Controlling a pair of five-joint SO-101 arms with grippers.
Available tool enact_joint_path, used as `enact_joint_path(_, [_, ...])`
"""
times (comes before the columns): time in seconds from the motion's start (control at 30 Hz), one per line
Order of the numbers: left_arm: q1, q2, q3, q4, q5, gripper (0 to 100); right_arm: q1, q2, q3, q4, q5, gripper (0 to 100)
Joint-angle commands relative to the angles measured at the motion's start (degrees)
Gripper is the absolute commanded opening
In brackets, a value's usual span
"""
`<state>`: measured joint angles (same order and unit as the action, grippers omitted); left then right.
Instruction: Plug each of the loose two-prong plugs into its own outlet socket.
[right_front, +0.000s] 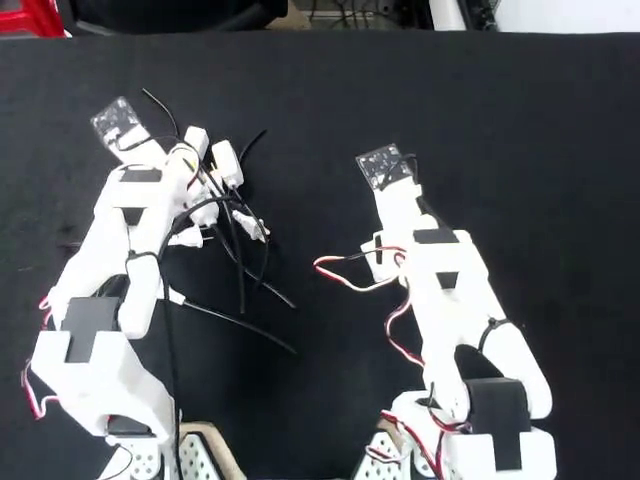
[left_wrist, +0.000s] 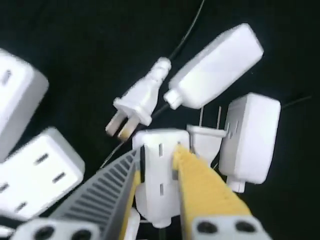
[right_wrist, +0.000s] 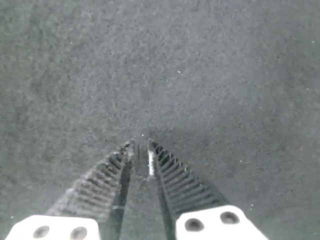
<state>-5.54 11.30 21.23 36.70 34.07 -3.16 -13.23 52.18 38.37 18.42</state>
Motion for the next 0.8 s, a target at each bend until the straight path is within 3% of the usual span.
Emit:
enact_joint_path(0.0, [2.51, 0.53, 0.66, 1.14, -3.69, 9, -0.44, -0.22, -2.15, -0.97, 0.35, 3.2])
enact_joint_path(0.2, [4.53, 0.09, 0.66, 7.38, -3.16, 24, -0.44, -0.13, -2.15, -0.79, 0.35, 3.2])
enact_joint_path(0.33, [4.79, 0.09, 0.66, 10.11, 1.49, 35, -0.44, -0.22, -2.15, -0.79, 0.35, 3.4])
enact_joint_path(0.77, [0.4, 0.35, -0.84, 10.02, 4.31, 17, -0.35, -0.04, -2.15, -0.88, 0.35, 3.5])
